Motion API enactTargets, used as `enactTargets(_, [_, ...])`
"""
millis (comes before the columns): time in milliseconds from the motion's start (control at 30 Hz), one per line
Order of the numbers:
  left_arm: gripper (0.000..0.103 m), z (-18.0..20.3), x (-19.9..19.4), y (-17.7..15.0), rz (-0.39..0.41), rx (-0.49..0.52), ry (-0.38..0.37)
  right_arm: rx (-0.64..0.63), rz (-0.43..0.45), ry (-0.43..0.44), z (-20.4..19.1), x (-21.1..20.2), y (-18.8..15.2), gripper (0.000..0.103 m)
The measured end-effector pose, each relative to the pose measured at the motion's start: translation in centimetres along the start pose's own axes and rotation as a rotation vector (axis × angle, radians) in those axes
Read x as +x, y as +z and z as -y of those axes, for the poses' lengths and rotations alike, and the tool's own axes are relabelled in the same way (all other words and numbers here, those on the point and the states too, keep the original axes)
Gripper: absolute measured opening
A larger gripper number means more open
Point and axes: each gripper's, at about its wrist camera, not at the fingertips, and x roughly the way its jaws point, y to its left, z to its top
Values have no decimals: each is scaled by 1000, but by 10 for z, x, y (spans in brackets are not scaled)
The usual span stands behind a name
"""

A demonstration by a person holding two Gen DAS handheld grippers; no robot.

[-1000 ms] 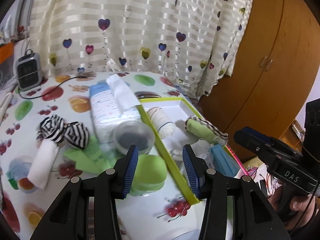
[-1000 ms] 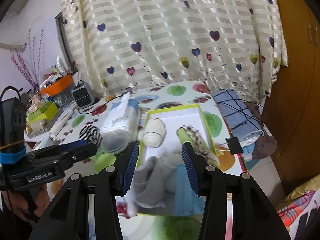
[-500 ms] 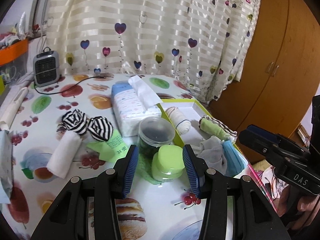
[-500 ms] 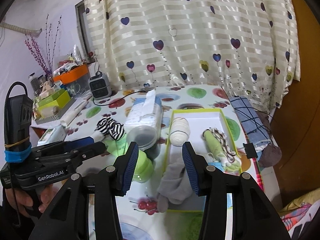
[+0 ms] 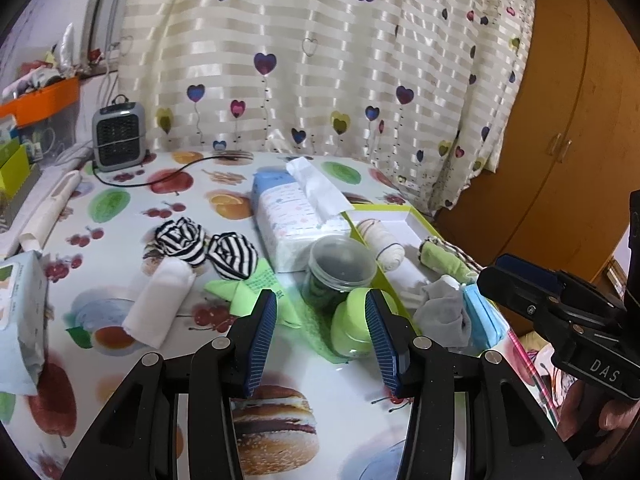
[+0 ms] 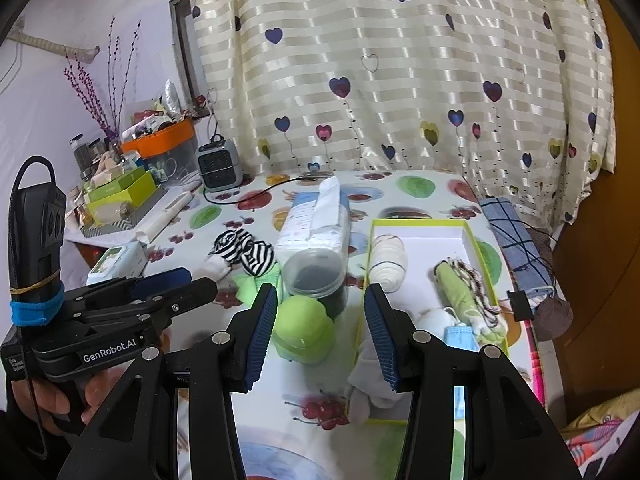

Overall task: Organize soft objects
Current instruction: 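Move both tools back from the box toward the items on the table, then reach both tools toward the green cloth and striped socks on the table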

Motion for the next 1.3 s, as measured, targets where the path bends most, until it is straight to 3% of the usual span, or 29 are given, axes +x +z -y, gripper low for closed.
enactTargets(533, [45,-53,-1,-5,-1,-72,91,-77,-24,59,-40,23,10,47])
enactTargets(833, [45,-85,8,-10,-33,-115,134,-116,-84,94,-57,48,6,47])
enactTargets(1300, [48,-126,47,-5,-106,-134,191,-146,-139,123,-70,75,5,47])
